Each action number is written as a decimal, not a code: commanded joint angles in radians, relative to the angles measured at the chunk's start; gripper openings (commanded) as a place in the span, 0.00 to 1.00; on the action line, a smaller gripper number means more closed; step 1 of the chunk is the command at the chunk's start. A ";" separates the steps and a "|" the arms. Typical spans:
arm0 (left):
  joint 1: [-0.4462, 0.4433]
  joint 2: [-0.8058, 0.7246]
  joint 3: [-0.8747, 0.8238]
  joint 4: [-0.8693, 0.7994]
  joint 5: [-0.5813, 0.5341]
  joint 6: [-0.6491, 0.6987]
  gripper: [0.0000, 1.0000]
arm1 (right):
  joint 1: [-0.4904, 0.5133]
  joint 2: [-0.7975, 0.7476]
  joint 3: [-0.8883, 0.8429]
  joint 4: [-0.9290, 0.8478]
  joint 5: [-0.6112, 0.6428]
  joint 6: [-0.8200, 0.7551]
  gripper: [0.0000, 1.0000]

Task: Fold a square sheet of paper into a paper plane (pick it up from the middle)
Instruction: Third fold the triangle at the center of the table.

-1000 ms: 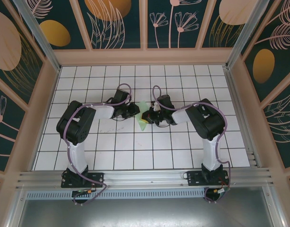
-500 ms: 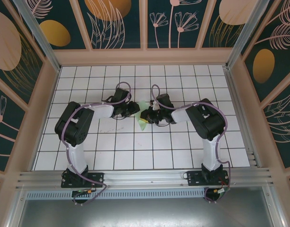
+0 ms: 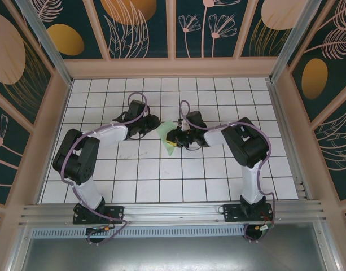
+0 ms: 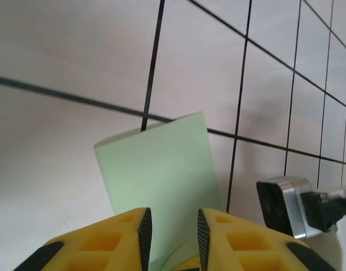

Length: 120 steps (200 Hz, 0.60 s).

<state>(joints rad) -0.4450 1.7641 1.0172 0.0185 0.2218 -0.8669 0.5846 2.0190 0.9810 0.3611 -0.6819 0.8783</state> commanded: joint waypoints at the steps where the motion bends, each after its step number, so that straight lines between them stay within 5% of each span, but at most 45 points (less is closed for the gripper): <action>1: -0.001 -0.034 -0.037 0.038 0.049 -0.008 0.26 | 0.009 0.044 -0.002 -0.113 0.082 -0.034 0.15; 24: -0.010 -0.037 -0.064 0.053 0.089 -0.001 0.20 | 0.009 0.052 0.008 -0.152 0.088 -0.046 0.06; 120: -0.088 0.037 -0.075 0.056 0.109 0.013 0.01 | 0.012 0.047 0.015 -0.174 0.096 -0.050 0.02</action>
<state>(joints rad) -0.5282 1.7676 0.9497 0.0536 0.3157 -0.8650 0.5911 2.0212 1.0016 0.2874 -0.6472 0.8471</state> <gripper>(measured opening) 0.073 0.065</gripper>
